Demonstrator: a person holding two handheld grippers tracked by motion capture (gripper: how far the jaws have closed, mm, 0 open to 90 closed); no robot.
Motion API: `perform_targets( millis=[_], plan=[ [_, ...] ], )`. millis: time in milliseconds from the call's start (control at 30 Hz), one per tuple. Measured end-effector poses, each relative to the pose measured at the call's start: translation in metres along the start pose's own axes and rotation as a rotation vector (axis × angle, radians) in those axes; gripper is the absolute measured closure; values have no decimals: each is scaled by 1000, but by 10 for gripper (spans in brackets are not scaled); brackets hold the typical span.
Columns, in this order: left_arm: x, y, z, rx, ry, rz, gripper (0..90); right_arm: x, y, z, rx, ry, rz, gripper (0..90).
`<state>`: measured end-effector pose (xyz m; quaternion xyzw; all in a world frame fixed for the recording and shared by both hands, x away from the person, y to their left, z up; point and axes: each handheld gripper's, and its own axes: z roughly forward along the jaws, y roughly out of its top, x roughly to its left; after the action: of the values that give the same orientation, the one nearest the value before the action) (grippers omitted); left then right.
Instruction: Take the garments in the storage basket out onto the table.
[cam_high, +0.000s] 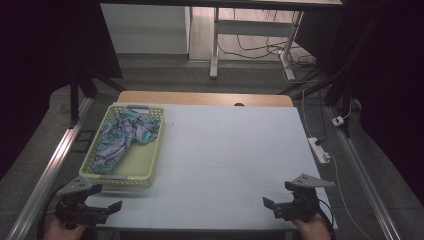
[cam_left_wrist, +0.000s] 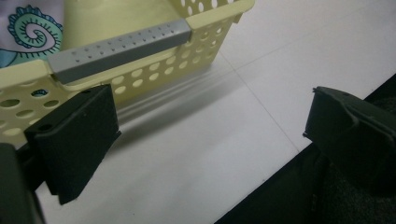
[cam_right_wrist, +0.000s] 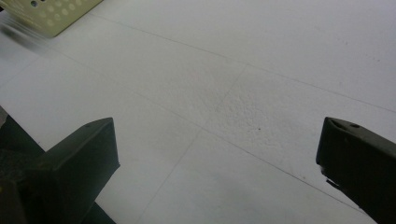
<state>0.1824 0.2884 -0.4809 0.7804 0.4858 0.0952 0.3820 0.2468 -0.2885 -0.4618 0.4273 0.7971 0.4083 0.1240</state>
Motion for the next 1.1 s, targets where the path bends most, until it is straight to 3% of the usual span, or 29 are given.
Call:
perform_targets(
  millis=[267,500,933,1100],
  plan=[
    [2,1,3,30,-13,-17,36,0,1,2,21,23,-4,0],
    [1,3,6,57,10,-24,39,0,1,4,36,30,-18,0],
    [3,2,3,32,2,-40,14,-1,0,2,23,44,-9,0],
    [2,4,-1,13,21,-18,8,2,0,3,27,42,-34,0]
  ],
)
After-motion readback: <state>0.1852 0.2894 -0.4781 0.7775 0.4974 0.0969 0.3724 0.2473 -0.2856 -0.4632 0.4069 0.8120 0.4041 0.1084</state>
